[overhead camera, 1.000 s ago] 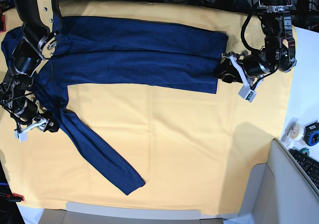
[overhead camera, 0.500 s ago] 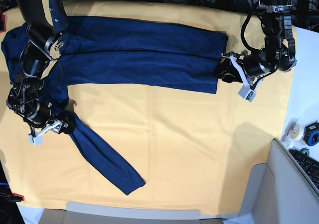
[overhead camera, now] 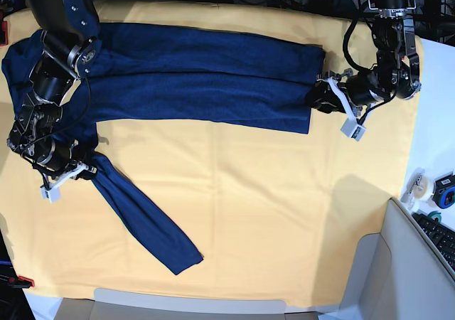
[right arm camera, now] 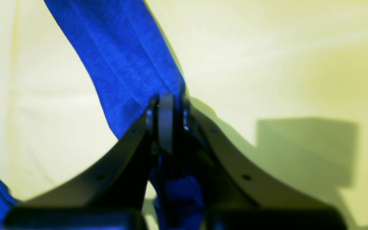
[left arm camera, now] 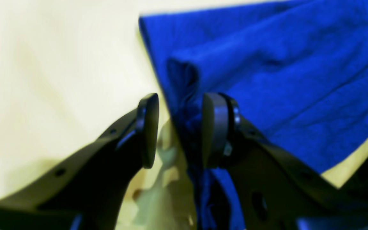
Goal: Fold the T-shirt properly
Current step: 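Grasp the sleeve cuff with the right gripper and fold it onto the shirt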
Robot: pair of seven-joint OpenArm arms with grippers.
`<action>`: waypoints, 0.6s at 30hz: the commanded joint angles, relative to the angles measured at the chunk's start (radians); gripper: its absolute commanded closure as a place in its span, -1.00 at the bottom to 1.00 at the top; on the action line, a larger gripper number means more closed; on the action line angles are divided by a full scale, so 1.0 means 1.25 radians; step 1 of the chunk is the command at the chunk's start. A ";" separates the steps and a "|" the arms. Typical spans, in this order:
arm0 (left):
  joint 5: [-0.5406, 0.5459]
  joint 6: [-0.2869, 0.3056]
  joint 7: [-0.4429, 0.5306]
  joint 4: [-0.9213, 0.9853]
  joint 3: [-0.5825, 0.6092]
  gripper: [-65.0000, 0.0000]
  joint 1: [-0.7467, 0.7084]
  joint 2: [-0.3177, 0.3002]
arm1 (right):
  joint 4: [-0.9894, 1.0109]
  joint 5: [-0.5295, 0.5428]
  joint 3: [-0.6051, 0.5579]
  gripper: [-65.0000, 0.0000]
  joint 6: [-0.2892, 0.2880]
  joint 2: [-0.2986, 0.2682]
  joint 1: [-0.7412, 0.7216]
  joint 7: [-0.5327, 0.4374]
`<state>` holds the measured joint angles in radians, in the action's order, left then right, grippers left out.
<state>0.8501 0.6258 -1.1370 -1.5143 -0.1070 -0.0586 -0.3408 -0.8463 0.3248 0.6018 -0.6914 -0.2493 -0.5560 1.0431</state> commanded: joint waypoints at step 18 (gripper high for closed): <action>0.017 0.004 0.013 0.002 -0.007 0.34 0.012 -0.002 | -0.878 0.288 -0.035 1.00 -0.005 0.087 0.428 0.239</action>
<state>0.8555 0.6273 -1.1294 -1.4971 -0.1097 -0.0566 -0.3298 -1.9282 0.6537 0.5602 -0.6926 -0.1322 -0.0074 1.3602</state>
